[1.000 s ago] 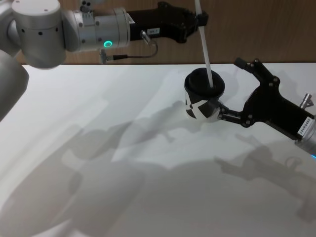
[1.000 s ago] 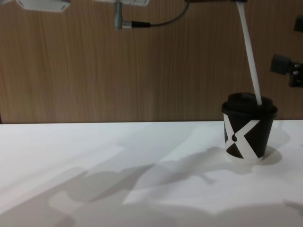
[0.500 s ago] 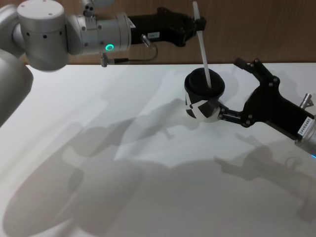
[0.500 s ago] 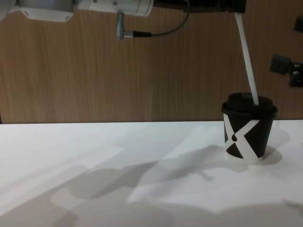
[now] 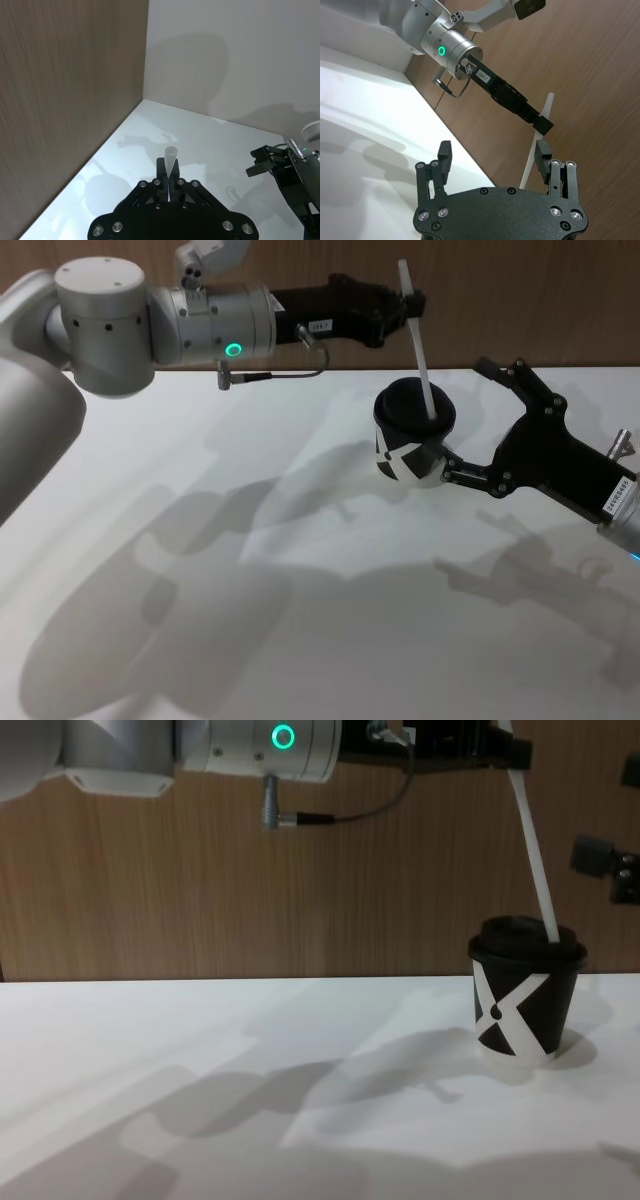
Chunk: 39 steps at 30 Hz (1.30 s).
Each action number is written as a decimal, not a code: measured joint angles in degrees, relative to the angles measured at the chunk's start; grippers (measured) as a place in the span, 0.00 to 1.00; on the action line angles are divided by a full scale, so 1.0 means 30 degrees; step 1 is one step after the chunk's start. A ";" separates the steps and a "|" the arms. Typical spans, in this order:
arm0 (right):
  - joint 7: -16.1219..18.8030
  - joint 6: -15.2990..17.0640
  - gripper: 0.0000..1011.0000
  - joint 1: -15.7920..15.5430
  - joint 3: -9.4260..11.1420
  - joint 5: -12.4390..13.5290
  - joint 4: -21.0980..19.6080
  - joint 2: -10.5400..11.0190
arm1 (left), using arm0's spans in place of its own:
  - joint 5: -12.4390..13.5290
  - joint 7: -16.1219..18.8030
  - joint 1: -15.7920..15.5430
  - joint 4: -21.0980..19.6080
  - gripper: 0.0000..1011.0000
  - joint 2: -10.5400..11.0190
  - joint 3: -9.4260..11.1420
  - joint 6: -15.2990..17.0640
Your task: Pick up the straw with one hand, pass it to the other hand, and insert it into the cup.
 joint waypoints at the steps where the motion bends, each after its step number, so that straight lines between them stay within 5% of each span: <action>1: 0.0001 0.0000 0.99 0.0000 0.0000 0.0001 0.0000 -0.0001 | 0.0000 0.0000 0.0000 0.0000 0.02 0.0000 0.0000 0.0000; 6: 0.0001 0.0001 0.99 0.0000 -0.0001 0.0001 0.0000 0.0000 | -0.0081 -0.0121 0.0000 0.0257 0.02 -0.0135 0.0060 -0.0054; 11: 0.0001 0.0001 0.99 0.0000 -0.0001 0.0001 0.0000 0.0000 | -0.0126 -0.0190 0.0000 0.0390 0.12 -0.0213 0.0093 -0.0085; 39: -0.0464 0.0257 0.99 0.0000 0.0147 0.0001 -0.0128 -0.0221 | -0.0110 -0.0345 0.0193 0.0557 0.97 -0.0285 0.0182 -0.0518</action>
